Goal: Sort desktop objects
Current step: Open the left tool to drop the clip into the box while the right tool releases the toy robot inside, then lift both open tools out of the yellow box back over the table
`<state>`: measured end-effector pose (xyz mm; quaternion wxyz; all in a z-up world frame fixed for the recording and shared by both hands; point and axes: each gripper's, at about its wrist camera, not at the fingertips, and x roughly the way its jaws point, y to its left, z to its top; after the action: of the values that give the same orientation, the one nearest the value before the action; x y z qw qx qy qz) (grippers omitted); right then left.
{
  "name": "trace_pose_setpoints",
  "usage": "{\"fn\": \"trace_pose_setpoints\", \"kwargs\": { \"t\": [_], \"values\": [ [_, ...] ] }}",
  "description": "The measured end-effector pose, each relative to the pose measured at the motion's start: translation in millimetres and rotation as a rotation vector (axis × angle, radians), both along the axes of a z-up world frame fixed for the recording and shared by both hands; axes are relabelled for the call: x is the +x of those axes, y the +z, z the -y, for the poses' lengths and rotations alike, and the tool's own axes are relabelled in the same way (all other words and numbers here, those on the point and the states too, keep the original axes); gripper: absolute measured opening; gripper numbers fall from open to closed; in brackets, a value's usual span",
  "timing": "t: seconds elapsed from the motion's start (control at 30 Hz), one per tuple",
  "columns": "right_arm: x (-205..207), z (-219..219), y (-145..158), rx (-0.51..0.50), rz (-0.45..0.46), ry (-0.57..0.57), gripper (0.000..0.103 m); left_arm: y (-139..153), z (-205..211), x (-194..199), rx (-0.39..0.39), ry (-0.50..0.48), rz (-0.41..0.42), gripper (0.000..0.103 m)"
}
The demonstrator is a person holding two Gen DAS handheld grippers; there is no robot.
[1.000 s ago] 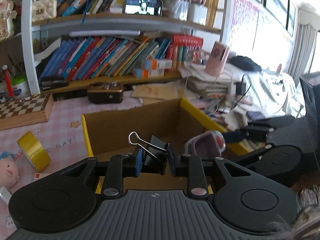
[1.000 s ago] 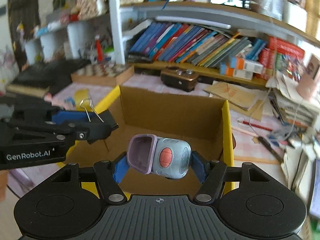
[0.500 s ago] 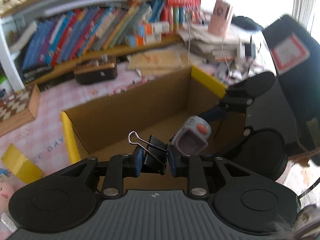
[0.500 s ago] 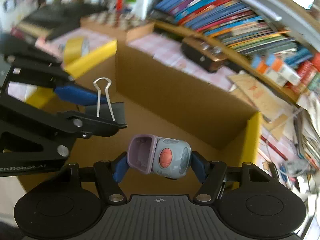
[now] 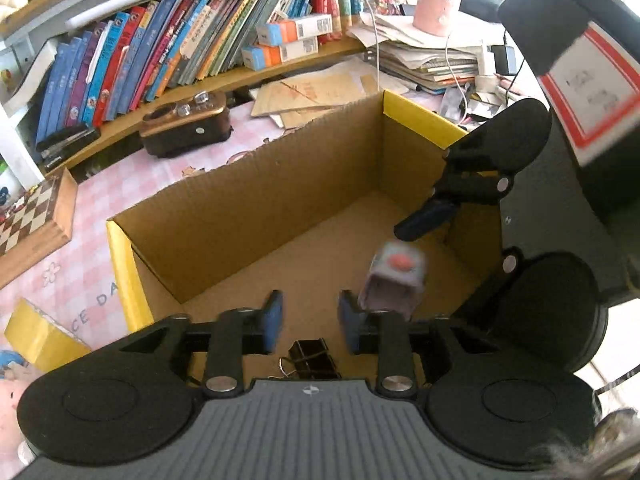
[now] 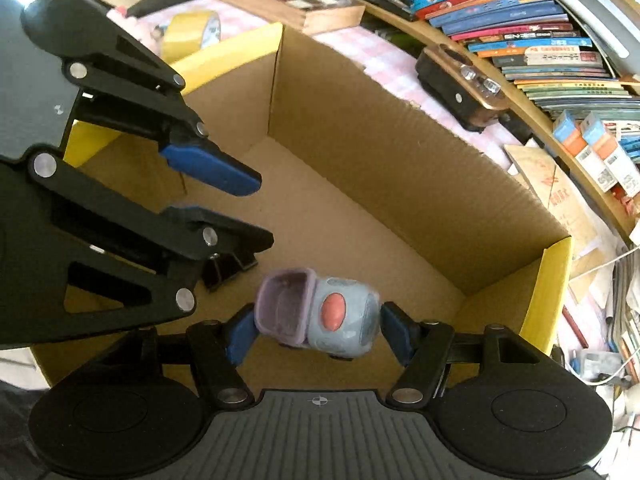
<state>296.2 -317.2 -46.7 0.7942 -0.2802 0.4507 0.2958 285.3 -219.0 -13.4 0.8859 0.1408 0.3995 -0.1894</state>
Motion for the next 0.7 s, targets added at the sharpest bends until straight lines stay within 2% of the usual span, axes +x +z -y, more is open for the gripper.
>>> {"fn": "trace_pose_setpoints", "kwargs": {
  "t": [0.07,0.17,0.27,0.43,0.57,0.7],
  "values": [
    [-1.6,0.8,2.1,0.01,0.013,-0.001,0.076,0.9,-1.9,-2.6,0.0,0.016,0.02,0.042],
    [-2.0,0.3,6.5,0.027,0.036,-0.004,0.084,3.9,-8.4,-7.2,0.002,0.06,0.051,0.061],
    [-5.4,2.4,12.0,0.044,0.075,-0.014,0.086,10.7,-15.9,-11.5,-0.034,0.078,0.074,0.073],
    [-11.1,13.1,30.0,0.118,0.115,-0.062,0.086,28.3,-22.0,-28.6,-0.067,0.097,0.149,0.081],
    [-30.2,22.2,50.8,0.181,0.188,-0.111,0.086,46.9,-30.1,-47.5,-0.138,0.119,0.21,0.091],
    [-48.6,33.1,70.8,0.26,0.259,-0.198,0.086,61.7,-36.3,-66.4,-0.151,0.132,0.269,0.096]
  ]
}}
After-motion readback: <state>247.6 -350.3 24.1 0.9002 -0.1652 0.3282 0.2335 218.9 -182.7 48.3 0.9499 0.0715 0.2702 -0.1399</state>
